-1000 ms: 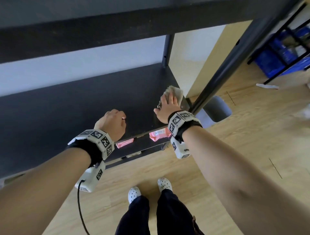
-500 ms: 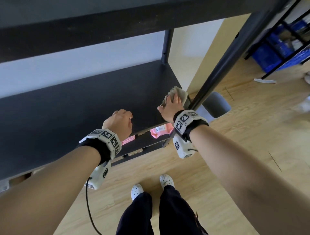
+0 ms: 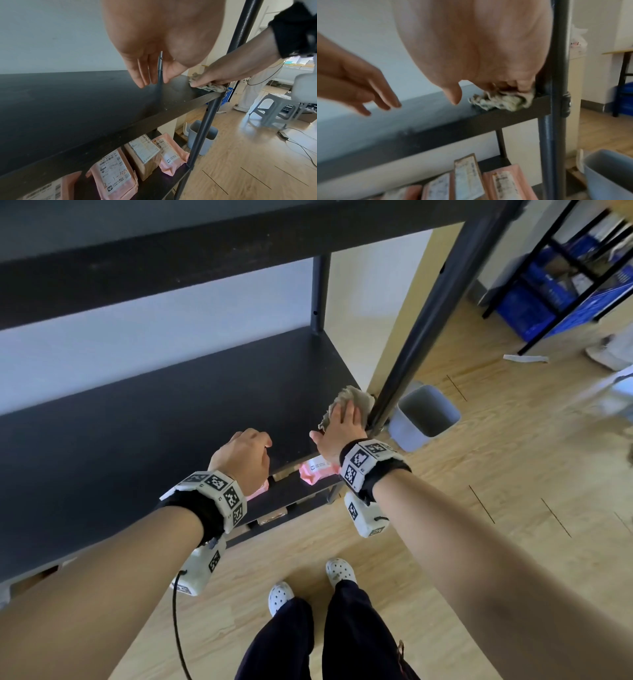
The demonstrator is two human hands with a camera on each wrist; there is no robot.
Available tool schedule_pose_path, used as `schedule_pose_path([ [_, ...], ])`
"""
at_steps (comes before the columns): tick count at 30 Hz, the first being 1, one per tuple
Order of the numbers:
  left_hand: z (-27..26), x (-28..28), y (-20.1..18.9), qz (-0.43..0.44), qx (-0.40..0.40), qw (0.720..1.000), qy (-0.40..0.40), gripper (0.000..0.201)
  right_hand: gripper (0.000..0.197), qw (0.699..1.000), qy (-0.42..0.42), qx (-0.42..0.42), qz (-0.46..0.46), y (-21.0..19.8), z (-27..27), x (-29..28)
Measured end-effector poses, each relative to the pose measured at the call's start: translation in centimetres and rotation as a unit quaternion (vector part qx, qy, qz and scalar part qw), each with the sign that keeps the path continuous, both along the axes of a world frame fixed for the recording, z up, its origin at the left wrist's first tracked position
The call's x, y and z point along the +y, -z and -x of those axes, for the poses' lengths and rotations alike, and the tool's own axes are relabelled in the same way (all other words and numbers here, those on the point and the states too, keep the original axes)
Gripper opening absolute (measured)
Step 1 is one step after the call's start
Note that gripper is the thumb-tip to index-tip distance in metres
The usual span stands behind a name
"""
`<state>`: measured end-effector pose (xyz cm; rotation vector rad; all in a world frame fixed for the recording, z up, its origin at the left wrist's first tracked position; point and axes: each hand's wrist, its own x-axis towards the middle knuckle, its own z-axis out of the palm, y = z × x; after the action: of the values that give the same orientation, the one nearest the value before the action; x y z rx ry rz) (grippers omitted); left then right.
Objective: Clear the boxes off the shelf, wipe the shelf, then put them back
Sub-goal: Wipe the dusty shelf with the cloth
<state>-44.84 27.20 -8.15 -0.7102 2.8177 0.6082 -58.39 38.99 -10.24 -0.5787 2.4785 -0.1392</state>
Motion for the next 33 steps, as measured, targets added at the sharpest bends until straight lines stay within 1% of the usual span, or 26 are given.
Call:
schedule_pose_path([
  [1,-0.1,0.1,0.0,0.000,-0.003,1.000,0.002,0.029,0.086,1.000,0.006,-0.011,-0.018,-0.4,-0.3,0.2],
  [3,-0.3,0.3,0.0,0.002,-0.008,1.000,0.005,0.030,0.089,0.998,-0.007,-0.028,-0.049,-1.0,-1.4,0.5],
  [5,-0.3,0.7,0.0,0.001,-0.014,1.000,0.007,0.031,0.091,0.998,-0.011,-0.033,-0.059,-1.1,-2.4,0.6],
  [8,-0.1,1.1,-0.3,0.002,-0.007,1.000,0.012,0.031,0.089,0.998,0.018,-0.010,-0.053,-1.3,-1.1,-0.1],
  [10,-0.3,1.2,-0.4,0.005,-0.001,1.000,0.010,0.031,0.084,0.998,0.033,-0.024,-0.039,-1.6,0.4,-0.5],
  [13,-1.0,1.0,-0.2,0.004,-0.012,1.000,0.001,0.031,0.079,0.999,0.020,-0.043,-0.015,-1.1,1.1,0.4],
  [15,-1.7,0.8,0.3,0.002,-0.020,1.000,-0.007,0.031,0.074,0.998,-0.020,-0.053,0.000,-0.7,-0.2,1.8],
  [18,-2.4,0.8,0.7,0.000,-0.025,1.000,-0.017,0.030,0.067,0.990,-0.131,-0.047,0.024,-0.5,-4.5,3.0],
  [20,-2.5,1.1,0.7,0.002,-0.026,0.999,-0.020,0.030,0.065,0.980,-0.186,-0.044,0.052,-0.1,-6.8,2.7],
  [21,-2.4,1.3,0.7,0.002,-0.025,1.000,-0.019,0.031,0.064,0.977,-0.201,-0.039,0.064,0.1,-7.2,2.4],
  [23,-2.3,1.5,0.5,0.003,-0.025,1.000,-0.015,0.031,0.061,0.972,-0.220,-0.015,0.074,0.9,-6.1,1.9],
  [25,-2.4,1.5,0.3,0.000,-0.035,0.999,-0.011,0.033,0.059,0.975,-0.211,0.016,0.070,1.9,-3.7,1.8],
  [28,-2.7,1.0,0.2,-0.002,-0.045,0.999,-0.016,0.034,0.058,0.988,-0.144,0.030,0.053,2.2,-0.9,2.7],
  [30,-3.1,0.7,0.2,-0.002,-0.044,0.999,-0.022,0.034,0.058,0.990,-0.125,0.031,0.058,1.8,-1.2,3.5],
  [33,-3.9,0.3,0.4,-0.001,-0.050,0.998,-0.024,0.033,0.059,0.980,-0.169,0.039,0.098,1.4,-4.7,3.3],
])
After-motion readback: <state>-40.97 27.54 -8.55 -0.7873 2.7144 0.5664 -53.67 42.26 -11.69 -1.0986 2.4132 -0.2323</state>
